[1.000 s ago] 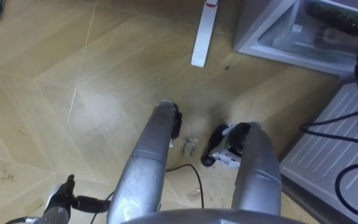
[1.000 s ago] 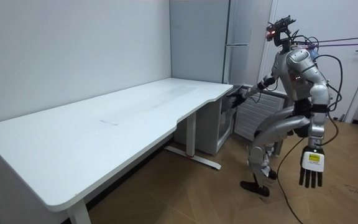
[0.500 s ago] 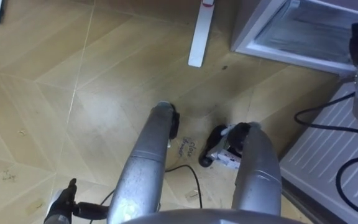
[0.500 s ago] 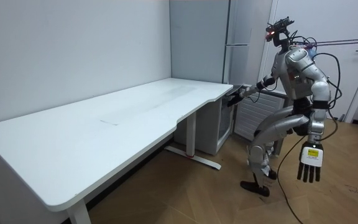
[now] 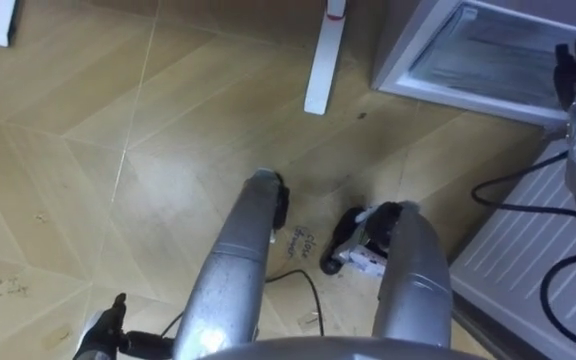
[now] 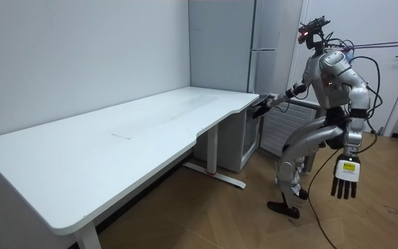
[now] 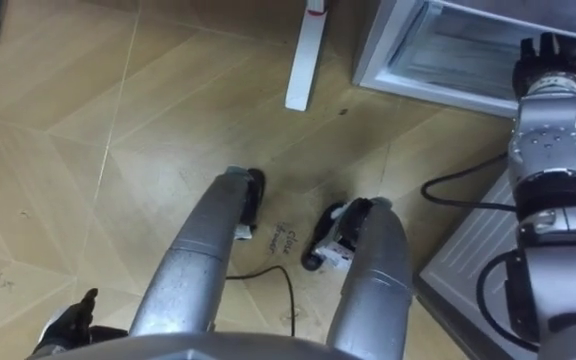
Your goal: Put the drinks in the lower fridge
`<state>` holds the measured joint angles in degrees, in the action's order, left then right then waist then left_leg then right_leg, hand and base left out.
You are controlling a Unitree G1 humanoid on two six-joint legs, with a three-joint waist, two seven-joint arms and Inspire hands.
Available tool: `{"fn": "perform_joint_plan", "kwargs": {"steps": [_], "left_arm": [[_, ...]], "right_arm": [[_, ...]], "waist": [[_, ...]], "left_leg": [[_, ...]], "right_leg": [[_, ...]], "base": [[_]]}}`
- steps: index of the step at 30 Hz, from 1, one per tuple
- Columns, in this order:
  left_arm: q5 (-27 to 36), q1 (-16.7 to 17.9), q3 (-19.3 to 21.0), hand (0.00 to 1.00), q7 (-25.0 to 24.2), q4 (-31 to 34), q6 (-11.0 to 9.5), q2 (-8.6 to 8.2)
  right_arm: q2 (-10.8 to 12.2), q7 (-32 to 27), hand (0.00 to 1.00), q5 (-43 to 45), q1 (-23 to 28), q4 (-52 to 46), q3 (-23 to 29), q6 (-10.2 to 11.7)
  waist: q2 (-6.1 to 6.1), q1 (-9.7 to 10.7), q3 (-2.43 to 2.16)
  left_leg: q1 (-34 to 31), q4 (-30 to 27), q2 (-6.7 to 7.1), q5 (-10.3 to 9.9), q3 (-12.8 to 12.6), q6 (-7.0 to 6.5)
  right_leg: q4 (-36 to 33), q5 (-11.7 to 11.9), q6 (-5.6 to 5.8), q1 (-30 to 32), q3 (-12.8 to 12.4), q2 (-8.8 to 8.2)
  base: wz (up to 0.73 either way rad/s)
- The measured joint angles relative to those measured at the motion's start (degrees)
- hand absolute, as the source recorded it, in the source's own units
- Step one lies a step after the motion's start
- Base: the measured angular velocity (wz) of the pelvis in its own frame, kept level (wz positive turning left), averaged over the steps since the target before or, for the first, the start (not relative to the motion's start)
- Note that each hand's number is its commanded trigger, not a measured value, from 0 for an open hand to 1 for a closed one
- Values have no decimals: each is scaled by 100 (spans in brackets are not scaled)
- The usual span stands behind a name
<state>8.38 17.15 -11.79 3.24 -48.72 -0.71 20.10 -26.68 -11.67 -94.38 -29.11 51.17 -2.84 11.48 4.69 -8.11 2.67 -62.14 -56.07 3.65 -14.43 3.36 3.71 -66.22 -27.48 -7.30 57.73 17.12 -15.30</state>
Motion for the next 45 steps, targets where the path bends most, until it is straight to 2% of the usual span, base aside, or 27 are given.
{"fn": "perform_joint_plan", "kwargs": {"steps": [3,5,10,12,14,17,20,22,24,26,28,31,32,34,36,37,40,43,45], "left_arm": [[-11,5,-1,0,-24,161,12,2],[-25,-6,13,0,-51,218,-2,5],[8,-139,45,0,-165,1,-15,21],[7,-145,53,0,-170,-50,-30,56],[11,-164,55,0,-199,-186,-73,79],[-16,-378,60,0,-274,-605,-104,97],[13,-440,214,0,-256,-733,-124,95],[-14,-483,213,0,-167,-826,-132,20],[-47,-485,258,0,-93,-905,-136,-121],[-185,-480,265,0,-73,-1019,-158,-310],[-190,-468,274,0,-34,-1097,-192,-443],[-309,-369,325,0,23,-1118,-258,-546],[-384,-358,387,0,29,-1147,-266,-579],[-549,-341,500,0,40,-1220,-314,-640],[-568,-336,506,0,60,-1241,-315,-641],[-570,-327,510,0,103,-1250,-315,-643],[-638,-327,532,0,138,-1260,-314,-650],[-700,-330,759,0,152,-1274,-304,-777],[-767,-344,771,0,155,-1271,-301,-844]], "right_arm": [[-1,225,0,109,7,335,-43,-158],[1,326,0,256,17,553,-83,-309],[-22,849,0,936,109,1193,-113,-595],[-31,1134,0,1359,245,1264,-114,-648],[-58,1402,0,1808,376,1352,-113,-672],[-176,1784,0,2885,662,1580,-244,-665],[-178,2008,0,3876,1230,1871,-431,-639],[20,1991,0,4594,1677,2250,-548,-647],[242,2001,0,5016,2121,2397,-552,-653],[608,1986,0,5497,2635,2513,-552,-662],[832,2032,0,5659,3043,2510,-551,-667],[1134,2075,0,5851,3443,2493,-551,-724],[1187,2081,0,5866,3501,2491,-549,-723],[1297,2119,0,5971,3608,2488,-546,-724],[1327,2115,0,6099,3593,2440,-546,-722],[1336,2119,0,6118,3603,2403,-546,-724],[1362,2124,0,6141,3616,2270,-545,-732],[1459,2124,0,6144,3629,2251,-528,-732],[1492,2136,0,6176,3631,2253,-529,-744]], "waist": [[-2,0,6],[-9,-11,10],[-15,-3,15],[-25,2,21],[-37,81,24],[-58,128,28],[-70,157,18],[-121,139,-5],[-201,145,-69],[-293,185,-135],[-329,220,-168],[-315,311,-186],[-297,326,-179],[-252,336,-221],[-283,397,-245],[-232,458,-241],[-214,508,-266],[-210,539,-237],[-214,575,-239]], "left_leg": [[230,183,-54,12,41,15],[446,349,-140,56,42,13],[937,666,-140,70,49,-23],[1030,665,-197,14,47,-40],[1164,718,-200,-23,47,-60],[1494,899,-231,-50,61,-91],[1877,1141,-292,-71,90,-111],[2227,1381,-309,-72,139,-125],[2468,1513,-326,-101,132,-165],[2865,1818,-300,-94,111,-185],[3242,2130,-288,-59,42,-216],[3878,2527,-309,-48,-19,-221],[4012,2596,-312,-46,-25,-221],[4434,2844,-379,-45,-180,-223],[4682,3042,-415,-40,-207,-227],[4840,3171,-410,-27,-230,-238],[5137,3374,-380,-27,-269,-240],[5399,3562,-379,-27,-293,-240],[5527,3659,-369,-27,-293,-241]], "right_leg": [[229,32,11,-254,81,72],[458,76,3,-523,173,141],[815,128,29,-1018,195,212],[912,136,35,-1137,209,275],[1005,130,48,-1312,265,266],[1304,152,141,-1719,320,351],[1726,206,236,-2229,455,461],[2123,280,340,-2652,497,582],[2374,320,405,-2944,520,638],[2722,401,483,-3332,523,666],[3003,467,537,-3673,510,672],[3528,578,606,-4286,463,775],[3639,601,622,-4411,453,797],[4051,720,654,-4786,375,902],[4400,850,674,-5073,361,991],[4579,903,705,-5247,357,1048],[4868,994,764,-5572,348,1081],[5213,1129,800,-5891,336,1142],[5321,1171,815,-6024,332,1151]], "base": [[4],[-2],[1],[-10],[2],[8],[11],[10],[2],[-2],[-8],[-14],[-9],[-26],[-18],[-6],[-5],[-4],[2]]}}
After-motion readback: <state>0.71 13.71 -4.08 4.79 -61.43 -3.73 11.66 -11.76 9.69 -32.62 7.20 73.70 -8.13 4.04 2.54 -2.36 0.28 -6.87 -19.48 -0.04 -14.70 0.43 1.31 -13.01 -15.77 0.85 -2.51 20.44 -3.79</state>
